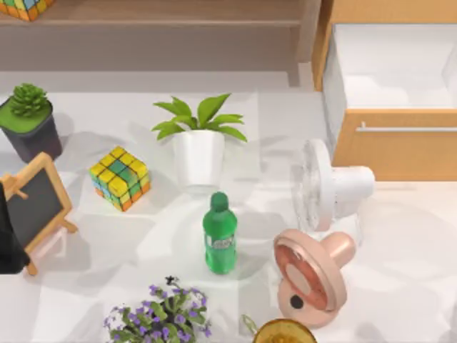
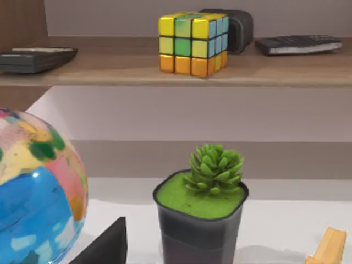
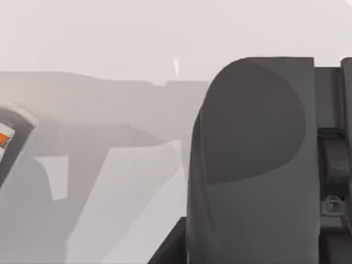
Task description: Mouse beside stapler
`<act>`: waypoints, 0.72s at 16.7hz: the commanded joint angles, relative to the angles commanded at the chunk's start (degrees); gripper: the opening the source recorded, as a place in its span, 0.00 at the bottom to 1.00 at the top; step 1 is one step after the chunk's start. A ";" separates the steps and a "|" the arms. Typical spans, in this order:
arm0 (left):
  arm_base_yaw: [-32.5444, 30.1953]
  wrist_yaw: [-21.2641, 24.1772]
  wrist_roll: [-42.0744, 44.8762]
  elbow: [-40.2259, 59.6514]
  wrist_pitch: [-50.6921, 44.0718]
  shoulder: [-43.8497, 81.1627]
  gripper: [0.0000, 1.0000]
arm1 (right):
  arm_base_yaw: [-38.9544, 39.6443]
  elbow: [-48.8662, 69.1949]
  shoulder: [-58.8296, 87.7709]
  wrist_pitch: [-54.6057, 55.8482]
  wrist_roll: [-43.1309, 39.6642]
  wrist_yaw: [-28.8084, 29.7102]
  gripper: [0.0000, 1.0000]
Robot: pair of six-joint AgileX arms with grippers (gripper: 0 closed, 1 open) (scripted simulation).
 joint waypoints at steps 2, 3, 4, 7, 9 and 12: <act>0.00 0.00 0.00 0.00 0.00 0.00 1.00 | 0.02 -0.09 0.06 0.60 0.03 0.02 0.00; 0.00 0.00 0.00 0.00 0.00 0.00 1.00 | 0.04 -0.20 0.15 0.85 0.05 0.04 0.00; 0.00 0.00 0.00 0.00 0.00 0.00 1.00 | 0.06 -0.36 0.29 1.06 0.07 0.06 0.00; 0.00 0.00 0.00 0.00 0.00 0.00 1.00 | 0.15 -1.25 1.04 1.43 0.15 0.16 0.00; 0.00 0.00 0.00 0.00 0.00 0.00 1.00 | 0.18 -2.29 1.94 1.45 0.18 0.21 0.00; 0.00 0.00 0.00 0.00 0.00 0.00 1.00 | 0.19 -2.93 2.53 1.39 0.19 0.22 0.00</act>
